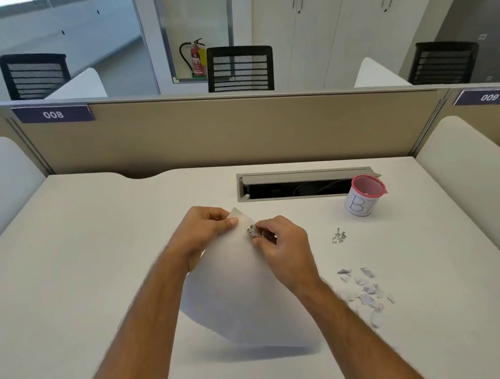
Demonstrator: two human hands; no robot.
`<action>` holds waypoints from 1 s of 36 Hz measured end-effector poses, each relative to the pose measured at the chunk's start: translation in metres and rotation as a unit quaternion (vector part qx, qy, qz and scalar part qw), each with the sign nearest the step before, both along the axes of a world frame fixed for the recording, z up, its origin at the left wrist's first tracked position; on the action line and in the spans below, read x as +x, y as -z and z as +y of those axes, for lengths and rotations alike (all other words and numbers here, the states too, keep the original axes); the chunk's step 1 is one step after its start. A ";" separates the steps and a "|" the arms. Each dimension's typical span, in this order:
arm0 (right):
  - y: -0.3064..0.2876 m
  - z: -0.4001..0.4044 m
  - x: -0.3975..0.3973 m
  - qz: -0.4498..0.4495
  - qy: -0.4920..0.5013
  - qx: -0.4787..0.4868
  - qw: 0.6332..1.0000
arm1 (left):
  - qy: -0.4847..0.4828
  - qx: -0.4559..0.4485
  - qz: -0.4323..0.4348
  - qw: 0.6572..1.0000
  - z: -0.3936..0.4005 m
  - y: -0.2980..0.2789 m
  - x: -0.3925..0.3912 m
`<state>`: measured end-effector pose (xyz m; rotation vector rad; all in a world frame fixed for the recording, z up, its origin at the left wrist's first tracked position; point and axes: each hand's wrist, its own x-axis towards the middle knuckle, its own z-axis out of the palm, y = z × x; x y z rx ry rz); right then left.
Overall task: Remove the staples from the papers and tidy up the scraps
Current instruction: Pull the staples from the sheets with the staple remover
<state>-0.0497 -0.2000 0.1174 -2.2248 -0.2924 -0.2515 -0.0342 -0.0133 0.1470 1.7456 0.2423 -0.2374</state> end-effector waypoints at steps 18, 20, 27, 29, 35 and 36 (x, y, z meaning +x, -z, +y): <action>0.013 0.006 0.003 -0.056 -0.003 -0.023 0.998 | -0.058 0.003 -0.022 0.998 -0.011 0.014 -0.003; 0.013 0.006 0.005 -0.062 -0.006 -0.024 0.998 | -0.057 0.010 -0.024 0.998 -0.012 0.014 -0.003; 0.011 0.006 0.007 -0.070 -0.011 -0.018 0.997 | -0.057 0.011 -0.025 0.998 -0.015 0.011 -0.003; 0.010 0.006 0.008 -0.068 -0.010 -0.015 0.998 | -0.052 0.018 -0.028 0.998 -0.016 0.010 -0.003; 0.010 0.007 0.010 -0.070 -0.010 -0.010 0.997 | -0.062 0.021 -0.031 0.997 -0.020 0.009 -0.004; 0.010 0.007 0.011 -0.071 -0.011 -0.009 0.997 | -0.067 0.020 -0.029 0.997 -0.020 0.009 -0.004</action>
